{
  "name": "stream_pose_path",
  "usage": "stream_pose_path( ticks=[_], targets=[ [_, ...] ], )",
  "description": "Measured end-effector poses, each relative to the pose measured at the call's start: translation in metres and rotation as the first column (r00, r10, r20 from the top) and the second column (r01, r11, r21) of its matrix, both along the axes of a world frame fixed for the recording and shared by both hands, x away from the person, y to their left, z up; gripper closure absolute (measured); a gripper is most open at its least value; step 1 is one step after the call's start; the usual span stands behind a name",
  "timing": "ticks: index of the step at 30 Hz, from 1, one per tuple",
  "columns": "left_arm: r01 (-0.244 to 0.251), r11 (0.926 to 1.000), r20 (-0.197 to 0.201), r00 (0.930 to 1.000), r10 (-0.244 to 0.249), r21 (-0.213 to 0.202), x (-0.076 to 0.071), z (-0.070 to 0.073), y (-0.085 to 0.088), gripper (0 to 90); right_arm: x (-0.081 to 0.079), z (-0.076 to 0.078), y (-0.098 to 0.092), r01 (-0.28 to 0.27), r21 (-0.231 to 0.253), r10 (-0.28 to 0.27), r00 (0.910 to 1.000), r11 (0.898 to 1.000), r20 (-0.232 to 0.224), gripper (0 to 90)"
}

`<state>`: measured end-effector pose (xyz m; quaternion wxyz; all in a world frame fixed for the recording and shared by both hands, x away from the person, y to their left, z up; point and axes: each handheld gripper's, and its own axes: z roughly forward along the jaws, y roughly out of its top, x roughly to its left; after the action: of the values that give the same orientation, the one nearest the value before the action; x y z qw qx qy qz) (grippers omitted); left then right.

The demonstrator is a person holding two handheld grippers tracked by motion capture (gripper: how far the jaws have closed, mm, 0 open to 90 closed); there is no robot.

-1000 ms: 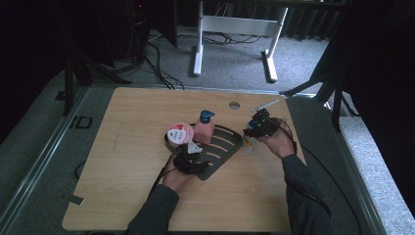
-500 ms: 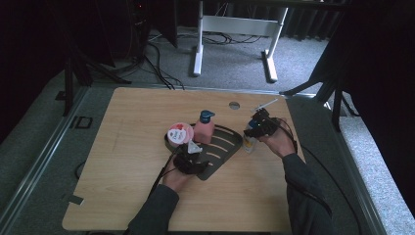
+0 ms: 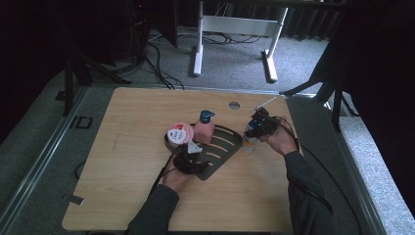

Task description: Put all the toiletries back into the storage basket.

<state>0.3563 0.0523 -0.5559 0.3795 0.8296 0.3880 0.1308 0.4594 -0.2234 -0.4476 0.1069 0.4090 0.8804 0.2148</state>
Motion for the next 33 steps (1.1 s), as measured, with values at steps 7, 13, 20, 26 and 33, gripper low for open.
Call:
stream_pose_path(
  ticks=[7, 13, 20, 26, 33],
  targets=[
    [0.0, 1.0, 0.0, 1.0, 0.0, 0.001, 0.0, 0.0, 0.0, 46.7, 0.001, 0.0, 0.0, -0.01, -0.014, 0.009, 0.9998, 1.0, -0.017, 53.5],
    [-0.001, 1.0, -0.001, 1.0, 0.001, -0.001, 0.0, 0.0, 0.0, 46.7, 0.001, 0.001, 0.001, -0.017, -0.025, 0.016, 0.9998, 1.0, -0.013, 54.3],
    [-0.003, 1.0, 0.001, 1.0, 0.003, -0.004, 0.0, 0.0, 0.0, 46.6, -0.001, 0.0, 0.0, -0.027, -0.024, 0.027, 0.9996, 0.999, -0.002, 54.8],
    [-0.002, 1.0, 0.001, 1.0, 0.002, -0.004, 0.0, 0.0, 0.0, 46.7, -0.005, 0.0, -0.002, -0.038, -0.029, 0.038, 0.9992, 0.999, 0.009, 55.1],
    [-0.003, 1.0, 0.002, 1.0, 0.003, -0.004, 0.0, 0.0, 0.0, 46.6, -0.009, 0.0, -0.006, -0.042, -0.019, 0.043, 0.999, 0.999, 0.013, 55.2]
  ],
)
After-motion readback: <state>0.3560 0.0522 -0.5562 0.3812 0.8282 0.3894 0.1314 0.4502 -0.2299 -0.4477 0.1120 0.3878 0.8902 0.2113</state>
